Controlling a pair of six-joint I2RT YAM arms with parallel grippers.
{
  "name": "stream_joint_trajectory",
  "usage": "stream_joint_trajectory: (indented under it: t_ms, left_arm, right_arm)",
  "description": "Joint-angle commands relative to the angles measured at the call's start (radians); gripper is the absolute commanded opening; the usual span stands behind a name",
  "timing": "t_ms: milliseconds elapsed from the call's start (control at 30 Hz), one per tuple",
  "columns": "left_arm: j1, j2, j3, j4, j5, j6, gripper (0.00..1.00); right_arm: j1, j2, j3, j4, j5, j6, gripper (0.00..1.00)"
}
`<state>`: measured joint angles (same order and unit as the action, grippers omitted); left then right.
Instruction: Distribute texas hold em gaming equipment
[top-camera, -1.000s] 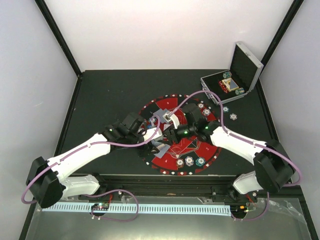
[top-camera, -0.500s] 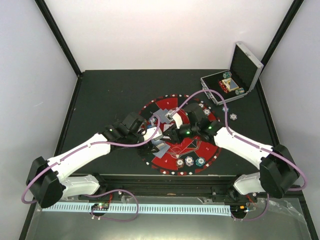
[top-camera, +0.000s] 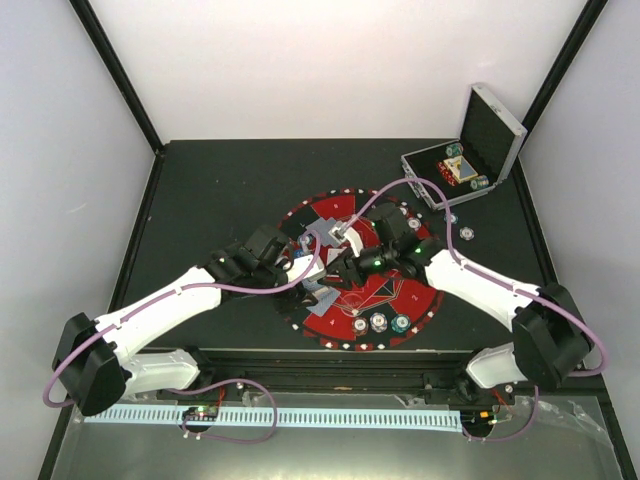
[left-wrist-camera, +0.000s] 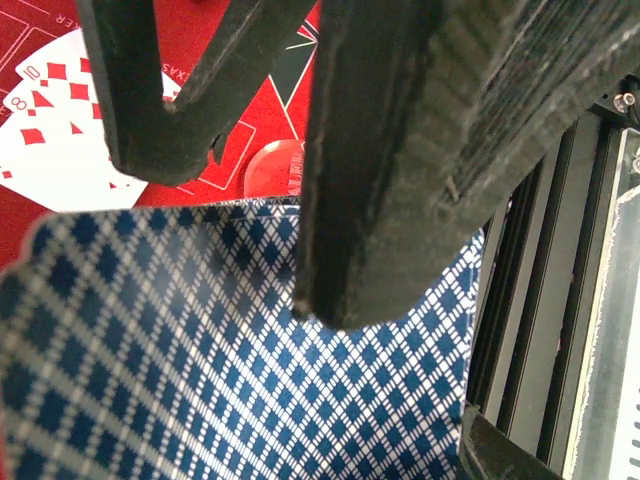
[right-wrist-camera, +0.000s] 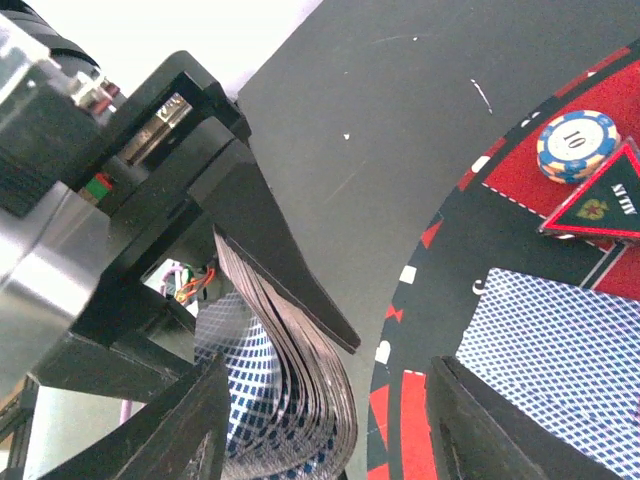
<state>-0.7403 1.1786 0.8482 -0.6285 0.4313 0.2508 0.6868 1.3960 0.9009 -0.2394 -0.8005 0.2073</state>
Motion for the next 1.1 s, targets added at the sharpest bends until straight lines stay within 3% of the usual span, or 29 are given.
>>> stream_joint_trajectory:
  t_ms: [0, 167, 367, 500, 833, 1067]
  left_arm:
    - [-0.004, 0.004, 0.025, 0.001, 0.018, 0.003, 0.38]
    - [-0.004, 0.001, 0.025, 0.0, 0.018, 0.004, 0.38]
    - [-0.003, -0.005, 0.024, 0.001, 0.015, 0.004, 0.38]
    - [-0.004, -0.007, 0.024, 0.002, 0.016, 0.004, 0.38]
    - [-0.003, -0.005, 0.024, 0.003, 0.016, 0.004, 0.38]
    - [0.0, 0.0, 0.02, 0.002, -0.026, -0.001, 0.38]
  right_arm:
    - [0.016, 0.045, 0.053, 0.024, -0.056, -0.007, 0.55]
    - [0.044, 0.112, 0.089, 0.024, -0.042, -0.012, 0.55]
    - [0.036, 0.127, 0.081, -0.02, 0.137, -0.041, 0.44]
    - [-0.025, 0.104, 0.05, -0.027, 0.177, -0.045, 0.39]
    - [-0.055, 0.083, 0.053, -0.058, 0.125, -0.09, 0.36]
    - [-0.055, 0.024, 0.047, -0.089, 0.078, -0.093, 0.18]
